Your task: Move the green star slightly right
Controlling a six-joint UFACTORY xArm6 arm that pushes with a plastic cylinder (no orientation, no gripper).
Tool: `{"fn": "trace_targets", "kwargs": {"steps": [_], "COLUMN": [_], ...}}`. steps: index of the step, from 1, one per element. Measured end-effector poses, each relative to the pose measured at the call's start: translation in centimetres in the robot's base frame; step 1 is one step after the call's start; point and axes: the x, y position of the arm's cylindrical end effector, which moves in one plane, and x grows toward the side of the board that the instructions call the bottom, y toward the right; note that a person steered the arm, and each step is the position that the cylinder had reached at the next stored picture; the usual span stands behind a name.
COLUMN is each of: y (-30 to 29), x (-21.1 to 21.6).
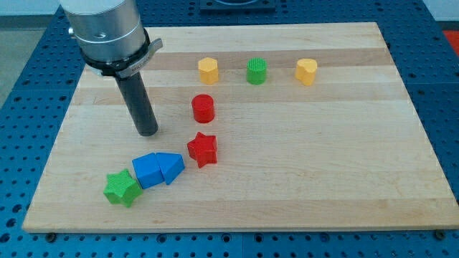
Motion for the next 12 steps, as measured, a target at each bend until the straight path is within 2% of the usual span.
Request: {"fn": "trace_targets", "kwargs": {"steps": [3,6,7,8,9,11,12], "y": [-2.6,-3.5,-9.0,-10.0,-9.2,-8.9,-8.9], "x": [-0.4,1.6,2.0,2.3,9.2,11.6,11.5]}}
